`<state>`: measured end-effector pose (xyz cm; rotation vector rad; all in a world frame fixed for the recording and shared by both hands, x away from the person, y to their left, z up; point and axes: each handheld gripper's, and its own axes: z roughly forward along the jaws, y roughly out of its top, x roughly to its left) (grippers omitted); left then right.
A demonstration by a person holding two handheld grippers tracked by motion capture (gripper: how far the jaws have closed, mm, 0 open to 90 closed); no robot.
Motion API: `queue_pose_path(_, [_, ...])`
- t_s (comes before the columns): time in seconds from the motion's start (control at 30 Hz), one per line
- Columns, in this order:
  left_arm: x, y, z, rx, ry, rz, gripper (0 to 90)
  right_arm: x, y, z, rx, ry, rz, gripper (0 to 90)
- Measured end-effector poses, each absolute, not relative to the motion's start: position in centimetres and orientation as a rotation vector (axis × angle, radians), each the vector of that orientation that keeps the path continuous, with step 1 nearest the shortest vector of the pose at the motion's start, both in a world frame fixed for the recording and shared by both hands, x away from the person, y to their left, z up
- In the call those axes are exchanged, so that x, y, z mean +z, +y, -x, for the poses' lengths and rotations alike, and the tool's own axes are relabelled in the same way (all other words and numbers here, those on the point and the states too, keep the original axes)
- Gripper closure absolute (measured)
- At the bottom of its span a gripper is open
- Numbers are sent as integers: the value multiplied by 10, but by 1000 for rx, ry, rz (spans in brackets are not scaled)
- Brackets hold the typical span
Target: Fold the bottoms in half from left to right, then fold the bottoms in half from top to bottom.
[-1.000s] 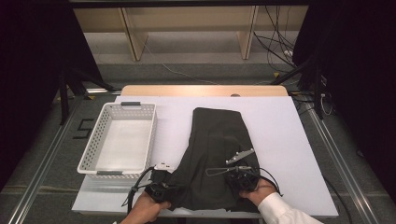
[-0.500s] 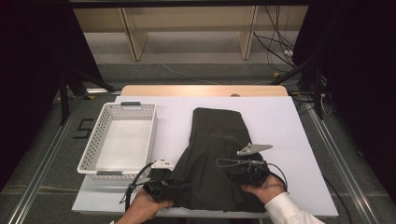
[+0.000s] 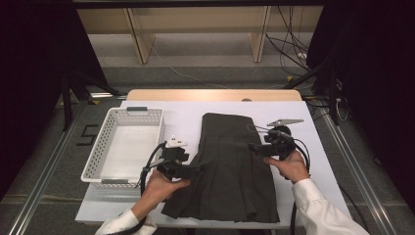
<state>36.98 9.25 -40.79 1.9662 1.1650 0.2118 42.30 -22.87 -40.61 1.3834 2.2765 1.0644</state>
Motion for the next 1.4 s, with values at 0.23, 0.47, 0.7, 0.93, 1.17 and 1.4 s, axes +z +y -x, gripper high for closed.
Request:
queue_pose_path(0.23, [-421,79,-408,195,1229,-1965,219,-410,-227,-444,1043,2286,-1393,203])
queue_pose_path(0.47, [-426,73,-439,202,1309,-1959,200,-412,-222,-449,1015,2291,-1376,199])
queue_pose_path(0.7, [-428,65,-466,183,1388,-1942,180,-414,-222,-451,1001,2294,-1377,200])
queue_pose_path(0.93, [-433,56,-484,160,1433,-1925,180,-416,-223,-455,1003,2293,-1380,205])
queue_pose_path(1.17, [-443,59,-501,134,1473,-1915,172,-417,-224,-455,1002,2295,-1369,210])
queue_pose_path(1.4, [-452,64,-513,81,1502,-1921,165,-417,-225,-456,993,2290,-1379,214])
